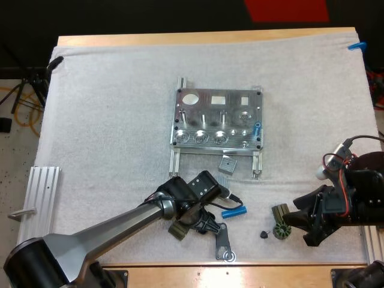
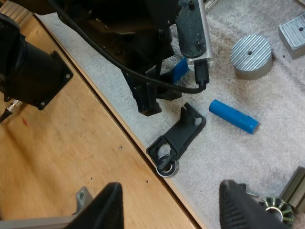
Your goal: Load cells from right to left
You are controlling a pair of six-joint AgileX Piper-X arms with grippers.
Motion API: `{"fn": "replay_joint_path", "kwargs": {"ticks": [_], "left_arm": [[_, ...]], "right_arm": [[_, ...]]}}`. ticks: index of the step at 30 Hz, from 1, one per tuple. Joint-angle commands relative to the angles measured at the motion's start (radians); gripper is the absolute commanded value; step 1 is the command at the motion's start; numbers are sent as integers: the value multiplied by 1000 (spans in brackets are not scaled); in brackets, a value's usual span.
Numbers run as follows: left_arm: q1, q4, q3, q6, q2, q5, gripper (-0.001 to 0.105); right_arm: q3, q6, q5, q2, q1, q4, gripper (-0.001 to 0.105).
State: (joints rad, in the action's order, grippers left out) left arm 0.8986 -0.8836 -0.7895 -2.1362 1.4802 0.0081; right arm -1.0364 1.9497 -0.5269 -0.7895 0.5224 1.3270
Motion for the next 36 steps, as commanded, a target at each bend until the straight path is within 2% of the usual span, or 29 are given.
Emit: {"fn": "replay_joint_path", "kwargs": {"ticks": [1, 15, 20, 26, 27, 29, 30, 32, 34, 36], "left_arm": [[6, 13, 0, -6, 0, -8, 63], [6, 25, 0, -6, 24, -8, 63], [6, 17, 0, -6, 85, 32, 59], [6, 20, 0, 6, 87, 19, 57], [6, 20, 0, 10, 87, 16, 55], [6, 18, 0, 21, 87, 11, 42], [6, 18, 0, 25, 87, 11, 39], [6, 18, 0, 49, 83, 11, 22], [6, 18, 0, 68, 75, 8, 11], [6, 18, 0, 77, 61, -13, 5]], "right_arm": [[-5, 7, -9, 5, -4, -7, 46], [-5, 7, -9, 5, 9, -7, 46], [-5, 7, -3, 5, 44, -7, 46], [-5, 7, -1, 5, 48, -7, 46], [-5, 7, -1, 5, 48, -7, 46], [-5, 7, -1, 5, 48, -7, 46], [-5, 7, -1, 5, 48, -7, 46], [-5, 7, -1, 5, 48, -7, 46], [-5, 7, -1, 5, 48, -7, 46], [-5, 7, -1, 5, 48, -7, 46]]}}
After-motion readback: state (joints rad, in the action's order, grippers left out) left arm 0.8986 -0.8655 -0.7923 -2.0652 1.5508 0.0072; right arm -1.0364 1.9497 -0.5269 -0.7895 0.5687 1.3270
